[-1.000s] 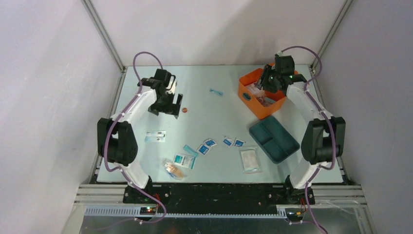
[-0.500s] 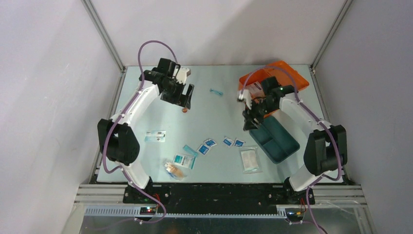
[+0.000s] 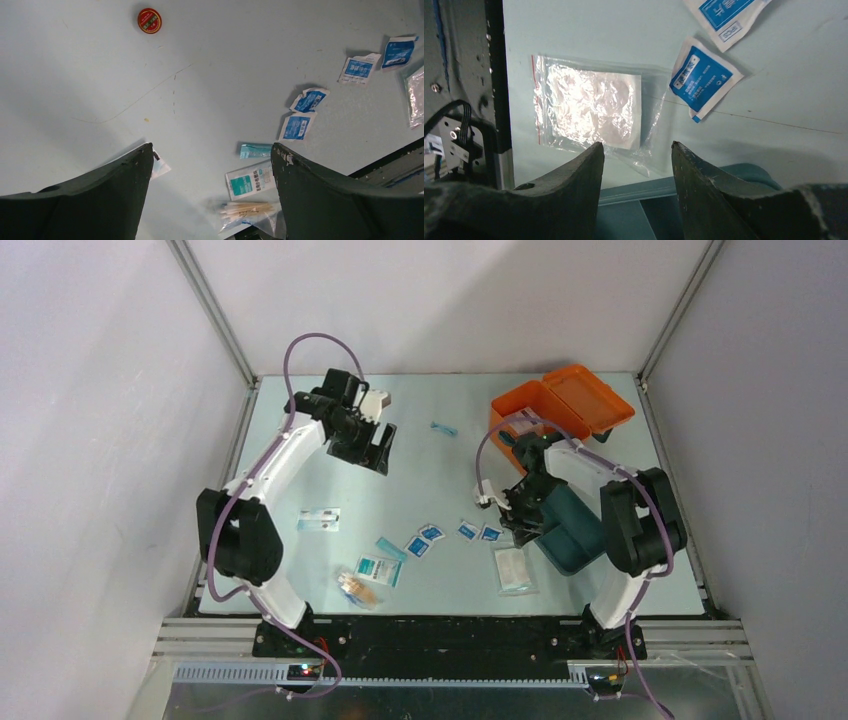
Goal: Organize the medicine kit
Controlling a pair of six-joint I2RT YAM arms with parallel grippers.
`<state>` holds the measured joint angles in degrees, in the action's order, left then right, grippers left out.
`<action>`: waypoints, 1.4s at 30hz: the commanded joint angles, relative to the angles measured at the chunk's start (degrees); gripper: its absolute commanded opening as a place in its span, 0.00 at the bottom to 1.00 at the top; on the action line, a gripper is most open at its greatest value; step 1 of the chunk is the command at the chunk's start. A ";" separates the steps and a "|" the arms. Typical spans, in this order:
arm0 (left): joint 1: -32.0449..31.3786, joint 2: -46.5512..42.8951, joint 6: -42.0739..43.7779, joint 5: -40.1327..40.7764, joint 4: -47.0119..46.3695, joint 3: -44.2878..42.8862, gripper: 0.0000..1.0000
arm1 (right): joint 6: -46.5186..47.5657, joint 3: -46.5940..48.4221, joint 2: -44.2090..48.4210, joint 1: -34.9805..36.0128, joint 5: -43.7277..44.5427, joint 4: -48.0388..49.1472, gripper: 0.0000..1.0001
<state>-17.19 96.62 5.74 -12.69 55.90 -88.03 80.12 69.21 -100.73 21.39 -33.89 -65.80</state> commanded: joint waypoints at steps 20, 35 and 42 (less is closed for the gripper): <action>0.22 -4.26 2.20 4.56 -0.53 1.19 0.91 | -2.62 -3.11 -6.27 5.77 12.96 9.46 0.26; 0.77 0.42 1.20 2.63 -0.53 -4.41 0.91 | -18.11 9.27 6.68 1.14 0.85 4.91 0.00; 1.86 2.46 0.48 1.48 -0.53 -7.39 0.90 | -43.93 21.25 6.80 -6.11 -6.21 14.69 0.00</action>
<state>-16.14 98.24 6.48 -9.69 56.01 -92.51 55.24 84.71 -95.18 19.81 -34.74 -58.28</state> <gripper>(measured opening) 0.906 0.009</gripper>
